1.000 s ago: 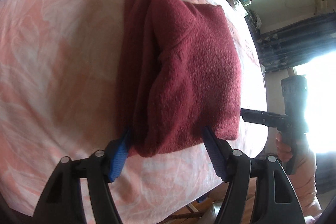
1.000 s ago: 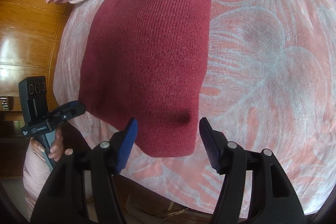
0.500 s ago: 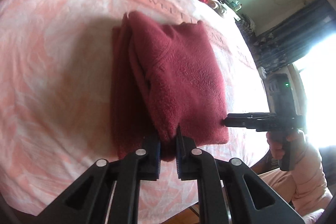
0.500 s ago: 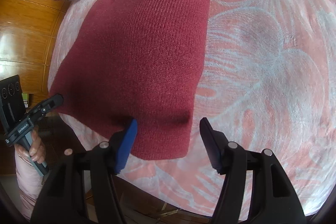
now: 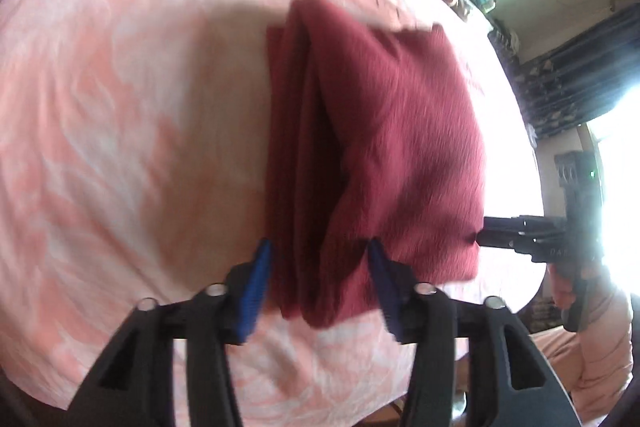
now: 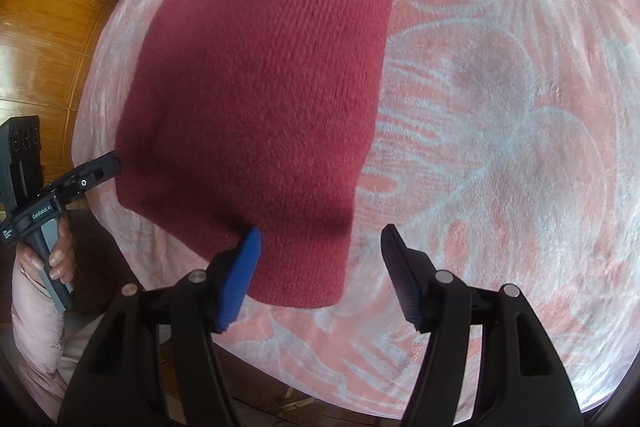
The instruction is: Fold small clothes
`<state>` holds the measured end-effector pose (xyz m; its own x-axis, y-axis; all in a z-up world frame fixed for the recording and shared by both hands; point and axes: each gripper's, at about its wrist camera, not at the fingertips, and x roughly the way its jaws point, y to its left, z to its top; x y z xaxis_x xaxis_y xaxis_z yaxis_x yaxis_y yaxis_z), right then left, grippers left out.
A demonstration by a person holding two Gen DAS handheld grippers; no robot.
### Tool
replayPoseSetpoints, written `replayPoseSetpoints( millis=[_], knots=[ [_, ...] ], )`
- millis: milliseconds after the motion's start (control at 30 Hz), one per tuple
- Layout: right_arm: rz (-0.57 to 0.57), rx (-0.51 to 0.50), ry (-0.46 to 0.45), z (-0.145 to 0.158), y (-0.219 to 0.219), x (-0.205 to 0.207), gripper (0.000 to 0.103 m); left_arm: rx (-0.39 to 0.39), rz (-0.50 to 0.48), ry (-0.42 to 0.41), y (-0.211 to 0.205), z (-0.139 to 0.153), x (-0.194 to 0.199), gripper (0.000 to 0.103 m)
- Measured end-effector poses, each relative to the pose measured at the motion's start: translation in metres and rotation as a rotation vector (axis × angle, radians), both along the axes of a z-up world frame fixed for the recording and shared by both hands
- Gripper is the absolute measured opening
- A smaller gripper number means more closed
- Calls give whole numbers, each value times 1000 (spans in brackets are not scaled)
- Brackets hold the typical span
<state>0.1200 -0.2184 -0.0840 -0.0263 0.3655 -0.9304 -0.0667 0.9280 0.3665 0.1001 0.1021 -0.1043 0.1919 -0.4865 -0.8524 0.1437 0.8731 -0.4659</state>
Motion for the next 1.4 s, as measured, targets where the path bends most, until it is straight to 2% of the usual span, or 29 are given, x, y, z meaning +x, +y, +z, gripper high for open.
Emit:
replayPoseSetpoints(
  millis=[100, 233, 367, 467, 500, 533, 567, 600, 633, 700, 767, 867, 933, 1033, 1100, 1133, 1267, 1333, 1400],
  knots=[
    [-62, 44, -39, 14, -12, 14, 67, -35, 78, -41, 6, 19, 25, 59],
    [-141, 60, -54, 13, -24, 33, 67, -68, 137, -51, -12, 18, 60, 60],
    [-180, 60, -47, 7, -32, 44, 67, -33, 164, -33, -24, 9, 99, 64],
    [-164, 48, -51, 2, -36, 47, 67, -31, 175, -8, -34, 2, 112, 64],
    [-153, 40, -52, -1, -34, 48, 67, -37, 175, -19, -36, 0, 111, 61],
    [-146, 35, -53, -3, -34, 50, 67, -32, 168, -28, -39, 0, 113, 53],
    [-145, 34, -53, -3, -33, 49, 67, -20, 155, -33, -42, -1, 114, 43],
    [-147, 33, -51, -4, -34, 49, 67, 6, 142, -34, -46, -1, 116, 23],
    [-151, 34, -49, -4, -34, 49, 67, 19, 138, -33, -49, -1, 116, 16],
    [-153, 31, -51, -3, -32, 48, 67, 22, 154, -49, -51, 0, 113, 13],
    [-147, 30, -58, -2, -30, 48, 67, 65, 169, -67, -51, 4, 109, 12],
    [-134, 18, -67, -1, -29, 47, 67, 55, 224, -95, -33, 18, 97, 12],
    [-140, 26, -62, -4, -29, 47, 67, 68, 207, -132, -28, 24, 92, 12],
    [-150, 6, -42, -11, -30, 46, 69, 106, 171, -120, -33, 9, 93, 13],
    [-161, 1, -31, -16, -28, 47, 70, 152, 150, -97, -41, -10, 96, 15],
    [-163, 5, -31, -17, -29, 47, 71, 184, 140, -114, -46, -17, 97, 16],
    [-152, -7, -39, -15, -28, 48, 71, 233, 109, -143, -53, -10, 95, 18],
    [-131, -16, -56, -9, -26, 49, 69, 227, 107, -134, -49, 1, 91, 31],
    [-105, -8, -83, 2, -27, 46, 67, 185, 117, -104, -40, 12, 82, 42]
  ],
)
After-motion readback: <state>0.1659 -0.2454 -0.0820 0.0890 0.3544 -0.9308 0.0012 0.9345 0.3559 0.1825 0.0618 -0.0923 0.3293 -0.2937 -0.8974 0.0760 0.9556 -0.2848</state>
